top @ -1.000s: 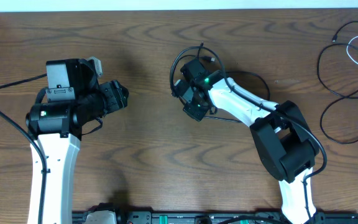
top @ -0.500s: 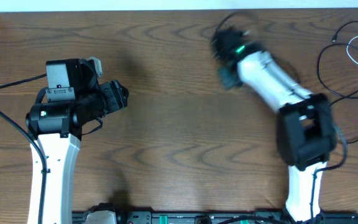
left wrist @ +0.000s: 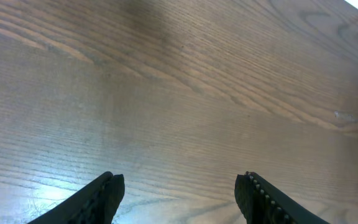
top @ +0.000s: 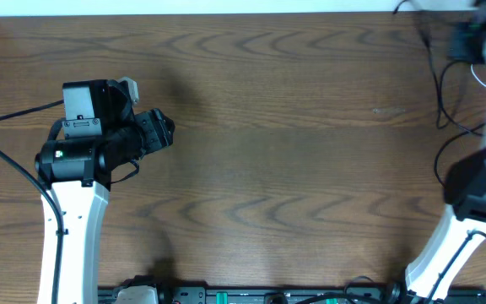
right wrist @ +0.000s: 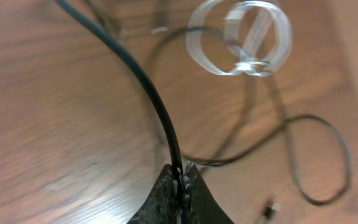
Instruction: Untangle cables
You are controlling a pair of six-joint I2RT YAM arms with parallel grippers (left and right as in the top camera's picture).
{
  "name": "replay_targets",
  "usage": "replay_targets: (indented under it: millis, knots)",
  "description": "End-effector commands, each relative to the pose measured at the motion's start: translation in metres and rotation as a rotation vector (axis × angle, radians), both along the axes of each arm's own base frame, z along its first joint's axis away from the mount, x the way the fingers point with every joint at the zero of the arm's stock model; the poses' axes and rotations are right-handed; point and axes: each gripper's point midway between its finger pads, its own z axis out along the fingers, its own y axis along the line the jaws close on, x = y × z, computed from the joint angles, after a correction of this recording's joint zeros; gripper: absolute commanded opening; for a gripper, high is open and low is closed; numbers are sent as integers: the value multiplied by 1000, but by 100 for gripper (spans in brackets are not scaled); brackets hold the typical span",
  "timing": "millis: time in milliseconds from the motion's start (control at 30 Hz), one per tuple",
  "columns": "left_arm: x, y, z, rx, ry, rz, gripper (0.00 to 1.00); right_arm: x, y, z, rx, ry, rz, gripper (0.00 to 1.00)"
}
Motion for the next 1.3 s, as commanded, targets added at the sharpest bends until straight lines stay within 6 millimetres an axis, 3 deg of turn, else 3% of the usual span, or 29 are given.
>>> replay_targets:
  millis: [0,33,233,300,333,367,467,567,700,933,1267]
  knots:
    - [3,0,4,11,-12,-6,63,-22,-53,17,21,-54,-154,1]
    - [3,0,4,11,-11,-6,63,-32,-73,17,25,-60,-202,1]
    - [3,0,4,11,-12,-6,63,-82,-146,15,41,-68,-410,1]
    - [3,0,4,11,-12,-6,63,-87,-152,13,78,-85,-417,1]
    - [3,0,4,11,-12,-6,63,-86,-151,12,107,-96,-408,7]
    - [3,0,4,11,-11,-6,63,-85,-150,12,130,-107,-401,25]
    - [3,0,4,11,-12,-6,63,-73,-138,12,190,-134,-320,98]
    - [3,0,4,11,-12,-6,63,-61,-123,12,209,-140,-261,99]
    - [3,1,4,12,-12,-6,63,-41,-92,13,221,-132,-152,99]
    - [6,2,6,53,-45,-51,63,9,21,18,366,-160,204,99]
    - [12,2,11,62,-78,-59,63,33,155,19,389,-122,468,99]
